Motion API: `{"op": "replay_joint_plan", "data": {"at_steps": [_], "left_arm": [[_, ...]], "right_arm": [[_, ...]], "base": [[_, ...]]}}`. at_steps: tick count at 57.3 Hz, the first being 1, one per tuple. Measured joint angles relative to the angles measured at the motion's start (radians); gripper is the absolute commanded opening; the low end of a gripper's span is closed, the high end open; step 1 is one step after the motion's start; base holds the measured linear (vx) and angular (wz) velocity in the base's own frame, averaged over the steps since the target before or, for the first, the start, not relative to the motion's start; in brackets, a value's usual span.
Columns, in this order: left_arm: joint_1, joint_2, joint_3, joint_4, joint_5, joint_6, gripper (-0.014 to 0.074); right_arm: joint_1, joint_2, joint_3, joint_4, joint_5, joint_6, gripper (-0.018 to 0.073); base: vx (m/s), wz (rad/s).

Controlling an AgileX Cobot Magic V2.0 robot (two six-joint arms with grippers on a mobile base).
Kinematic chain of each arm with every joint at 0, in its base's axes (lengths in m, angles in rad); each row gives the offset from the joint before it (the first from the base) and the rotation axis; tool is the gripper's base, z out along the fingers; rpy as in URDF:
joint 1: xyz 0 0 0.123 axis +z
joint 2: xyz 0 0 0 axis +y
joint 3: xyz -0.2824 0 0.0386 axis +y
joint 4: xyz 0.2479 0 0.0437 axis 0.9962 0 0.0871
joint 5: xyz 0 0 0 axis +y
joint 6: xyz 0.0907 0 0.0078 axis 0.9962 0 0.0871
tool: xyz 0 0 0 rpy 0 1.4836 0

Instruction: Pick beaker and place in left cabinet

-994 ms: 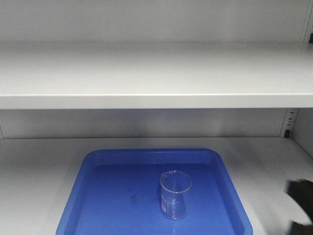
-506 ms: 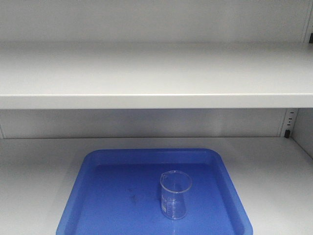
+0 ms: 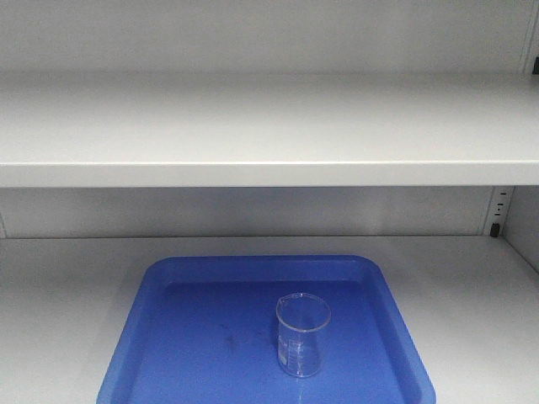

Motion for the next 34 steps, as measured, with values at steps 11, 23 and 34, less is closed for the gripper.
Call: {"op": "replay_joint_plan", "data": {"at_steps": [11,23,34], "left_arm": [[0.000,0.000,0.000,0.000,0.000,0.000,0.0001],[0.000,0.000,0.000,0.000,0.000,0.000,0.0001],[0.000,0.000,0.000,0.000,0.000,0.000,0.0001]], "right_arm": [[0.000,0.000,0.000,0.000,0.001,0.000,-0.0009],[0.000,0.000,0.000,0.000,0.002,0.000,-0.0009],[-0.001,0.000,0.000,0.000,0.002,0.000,-0.0009]], "base": [[0.00,0.00],[0.00,0.00],[0.00,0.00]]}}
